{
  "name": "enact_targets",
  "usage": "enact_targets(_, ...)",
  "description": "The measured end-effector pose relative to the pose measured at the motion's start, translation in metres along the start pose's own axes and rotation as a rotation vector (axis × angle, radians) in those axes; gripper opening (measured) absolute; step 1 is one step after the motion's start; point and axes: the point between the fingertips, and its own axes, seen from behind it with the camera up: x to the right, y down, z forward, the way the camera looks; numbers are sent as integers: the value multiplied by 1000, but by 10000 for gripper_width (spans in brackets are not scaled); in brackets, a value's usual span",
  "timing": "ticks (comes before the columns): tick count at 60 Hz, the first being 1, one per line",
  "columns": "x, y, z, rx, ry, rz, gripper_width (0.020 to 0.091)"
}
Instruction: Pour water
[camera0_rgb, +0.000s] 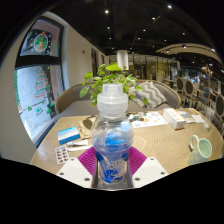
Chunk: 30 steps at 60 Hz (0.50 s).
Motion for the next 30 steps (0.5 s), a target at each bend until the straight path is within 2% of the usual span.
enact_targets(4, -3, 0, -3, -9, -15, -14, 345)
enact_targets(16, 0, -25, -37, 17, -38, 9, 341)
enact_targets(30, 11, -97, -97, 52, -227, 487, 338)
